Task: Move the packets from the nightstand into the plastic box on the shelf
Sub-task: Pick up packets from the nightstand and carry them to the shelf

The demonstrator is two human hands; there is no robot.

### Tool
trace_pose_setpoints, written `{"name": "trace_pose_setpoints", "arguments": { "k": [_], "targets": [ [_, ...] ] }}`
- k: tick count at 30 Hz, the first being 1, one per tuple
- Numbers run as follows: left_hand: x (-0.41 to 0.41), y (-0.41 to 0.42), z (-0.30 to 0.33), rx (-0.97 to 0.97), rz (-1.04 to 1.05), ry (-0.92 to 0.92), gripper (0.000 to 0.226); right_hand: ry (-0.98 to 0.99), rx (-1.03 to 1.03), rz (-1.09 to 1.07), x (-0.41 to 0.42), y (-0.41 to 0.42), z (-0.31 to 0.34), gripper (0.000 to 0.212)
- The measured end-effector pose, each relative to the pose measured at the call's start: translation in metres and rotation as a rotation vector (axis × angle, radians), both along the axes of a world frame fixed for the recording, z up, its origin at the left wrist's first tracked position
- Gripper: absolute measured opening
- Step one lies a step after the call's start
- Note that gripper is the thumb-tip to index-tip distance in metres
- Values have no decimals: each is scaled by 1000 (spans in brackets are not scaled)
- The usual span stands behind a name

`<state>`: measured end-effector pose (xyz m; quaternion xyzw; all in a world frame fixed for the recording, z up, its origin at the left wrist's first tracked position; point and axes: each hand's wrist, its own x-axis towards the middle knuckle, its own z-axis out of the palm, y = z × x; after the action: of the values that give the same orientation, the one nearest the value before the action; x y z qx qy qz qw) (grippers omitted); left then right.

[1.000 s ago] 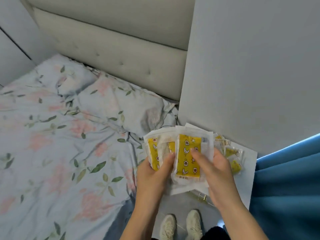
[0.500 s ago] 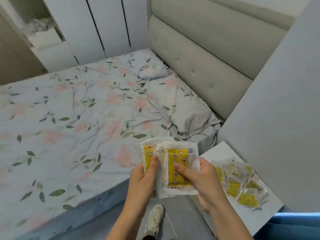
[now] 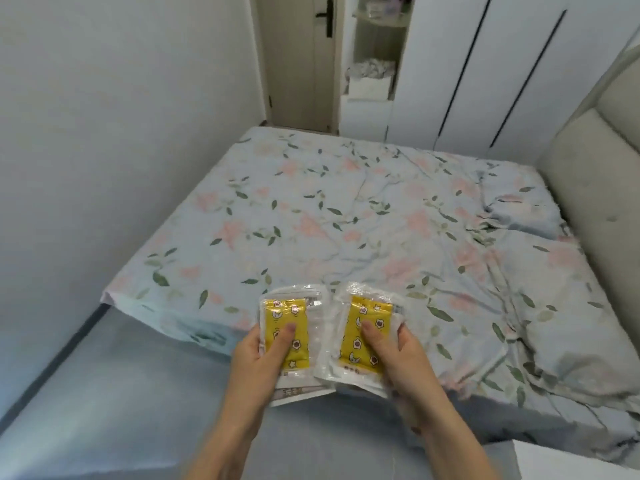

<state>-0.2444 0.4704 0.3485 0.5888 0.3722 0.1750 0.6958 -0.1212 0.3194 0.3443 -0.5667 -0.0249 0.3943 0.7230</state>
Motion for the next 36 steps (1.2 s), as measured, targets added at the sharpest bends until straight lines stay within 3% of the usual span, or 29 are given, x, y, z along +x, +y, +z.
{"name": "trace_pose_setpoints", "arguments": {
  "k": [7,14,25,29,36],
  "targets": [
    [-122,177,2,85,380,-4,33,-162,-83,299,-73,213,-11,64],
    [-208,306,3,74,565,15,36,-193,-77,571,-142,375,-9,55],
    [-201,524,-20,51,639,104,29,-217,-130,647,-115,615,-24,54],
    [-186,607,-12,34,641,108,14,-209,-185,639,-95,698,-19,32],
    [-185,744,1,59,656,116,21,-251,-228,670,-86,838,-14,21]
  ]
}}
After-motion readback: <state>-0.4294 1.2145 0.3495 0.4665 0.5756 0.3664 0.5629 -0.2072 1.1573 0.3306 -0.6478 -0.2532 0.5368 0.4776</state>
